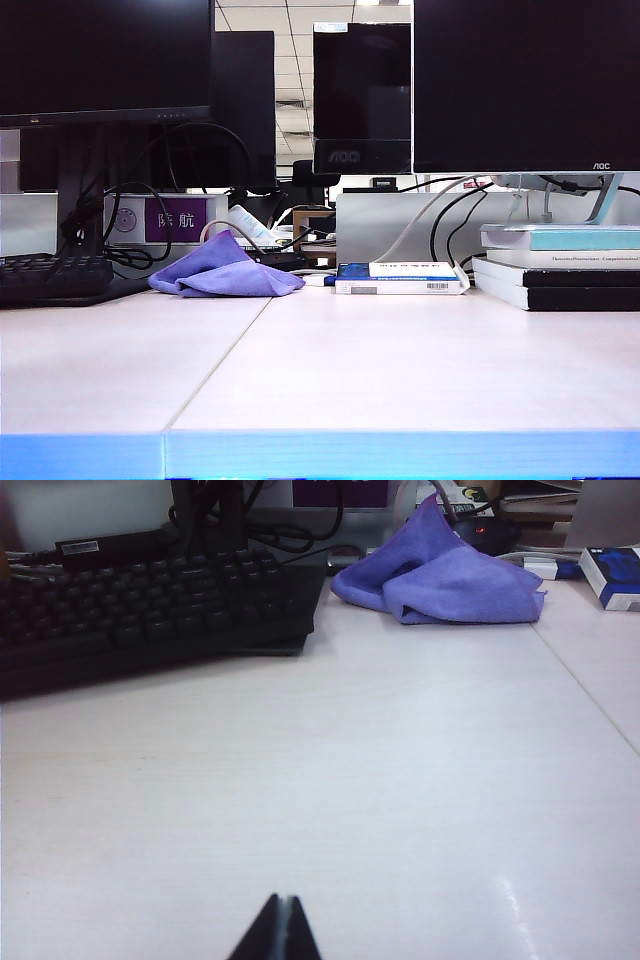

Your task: Wipe the table from front to back using the rag.

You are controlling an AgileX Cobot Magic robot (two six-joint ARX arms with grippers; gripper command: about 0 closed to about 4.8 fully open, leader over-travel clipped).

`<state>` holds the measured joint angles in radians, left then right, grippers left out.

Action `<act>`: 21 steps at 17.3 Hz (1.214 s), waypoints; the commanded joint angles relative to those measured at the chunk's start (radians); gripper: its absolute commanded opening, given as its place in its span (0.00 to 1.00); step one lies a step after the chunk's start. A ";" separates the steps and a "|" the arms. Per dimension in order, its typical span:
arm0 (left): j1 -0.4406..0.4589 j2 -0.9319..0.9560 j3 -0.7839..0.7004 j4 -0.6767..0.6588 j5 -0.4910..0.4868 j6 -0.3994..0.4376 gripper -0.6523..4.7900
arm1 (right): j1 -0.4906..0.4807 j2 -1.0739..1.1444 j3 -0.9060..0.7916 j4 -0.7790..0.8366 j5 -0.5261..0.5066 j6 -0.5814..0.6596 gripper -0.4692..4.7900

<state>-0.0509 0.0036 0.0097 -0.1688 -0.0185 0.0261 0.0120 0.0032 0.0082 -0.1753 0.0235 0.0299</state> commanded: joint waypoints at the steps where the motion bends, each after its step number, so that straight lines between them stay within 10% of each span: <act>1: 0.002 -0.002 -0.002 -0.020 -0.004 0.000 0.11 | 0.000 -0.002 -0.007 0.003 -0.003 0.004 0.09; 15: 0.002 0.098 0.190 0.085 -0.101 -0.167 0.11 | 0.000 0.103 0.311 0.102 0.011 0.146 0.09; 21: 0.002 0.476 0.455 0.165 -0.090 -0.087 0.11 | 0.006 0.511 0.718 0.104 -0.279 0.121 0.09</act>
<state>-0.0513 0.4328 0.4328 -0.0208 -0.1135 -0.0834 0.0174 0.4717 0.6838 -0.0795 -0.1699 0.1673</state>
